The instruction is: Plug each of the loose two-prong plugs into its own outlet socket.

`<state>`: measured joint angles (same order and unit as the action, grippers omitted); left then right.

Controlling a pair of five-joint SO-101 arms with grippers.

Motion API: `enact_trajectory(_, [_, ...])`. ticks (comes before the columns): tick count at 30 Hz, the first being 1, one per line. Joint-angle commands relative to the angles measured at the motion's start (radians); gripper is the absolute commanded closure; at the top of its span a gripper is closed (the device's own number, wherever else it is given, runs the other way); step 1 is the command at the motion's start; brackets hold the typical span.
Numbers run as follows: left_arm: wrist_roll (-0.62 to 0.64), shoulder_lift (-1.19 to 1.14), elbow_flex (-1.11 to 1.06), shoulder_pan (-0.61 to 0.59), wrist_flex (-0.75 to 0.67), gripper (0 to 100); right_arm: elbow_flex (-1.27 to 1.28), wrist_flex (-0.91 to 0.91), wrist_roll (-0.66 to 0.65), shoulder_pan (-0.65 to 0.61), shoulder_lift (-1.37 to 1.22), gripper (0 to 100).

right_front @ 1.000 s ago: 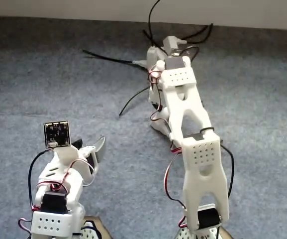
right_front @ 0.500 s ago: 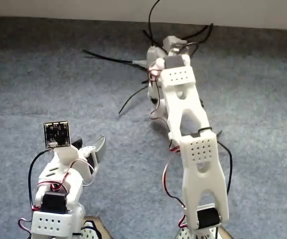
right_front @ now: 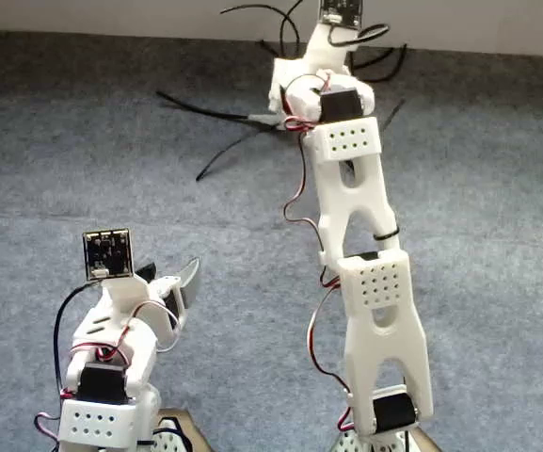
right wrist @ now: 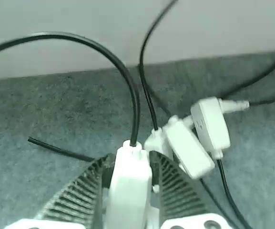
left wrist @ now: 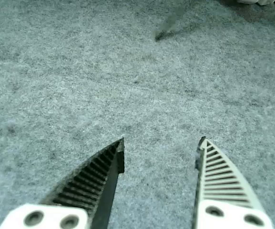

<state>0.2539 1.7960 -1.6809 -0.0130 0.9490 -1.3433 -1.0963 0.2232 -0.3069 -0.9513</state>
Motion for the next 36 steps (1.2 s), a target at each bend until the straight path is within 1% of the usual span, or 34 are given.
enact_trajectory(1, [0.002,0.001,-0.015,0.018,0.000,75,0.051,0.111,-0.031,0.007,0.028,83.7])
enact_trajectory(3, [0.002,0.001,-0.015,0.018,0.000,75,0.099,0.104,-0.005,0.018,0.028,73.9])
enact_trajectory(5, [0.002,0.001,-0.015,0.018,0.000,75,0.136,0.104,-0.003,0.031,0.028,68.7])
enact_trajectory(10, [0.002,0.001,-0.015,0.016,0.000,75,0.117,0.061,-0.005,0.082,0.044,68.4])
enact_trajectory(13, [0.002,0.002,-0.015,0.015,0.000,75,-0.001,-0.077,-0.005,0.140,0.068,68.4])
enact_trajectory(18, [0.002,0.002,-0.015,0.013,0.000,75,-0.278,-0.305,-0.008,0.278,0.101,68.4])
enact_trajectory(20, [0.002,0.002,-0.015,0.013,0.000,75,-0.392,-0.384,-0.060,0.338,0.110,68.4])
enact_trajectory(22, [0.002,0.002,-0.015,0.013,0.000,75,-0.453,-0.449,-0.150,0.390,0.136,68.4])
enact_trajectory(25, [0.002,0.002,-0.015,0.015,0.002,75,-0.414,-0.578,-0.247,0.478,0.193,68.4])
enact_trajectory(28, [0.002,0.002,-0.007,0.019,0.000,75,-0.410,-0.671,-0.265,0.544,0.243,68.4])
enact_trajectory(32, [0.002,0.002,0.122,0.019,0.028,75,-0.401,-0.670,-0.261,0.639,0.309,68.4])
enact_trajectory(36, [0.000,0.002,0.378,0.031,0.181,75,-0.400,-0.671,-0.259,0.667,0.349,68.5])
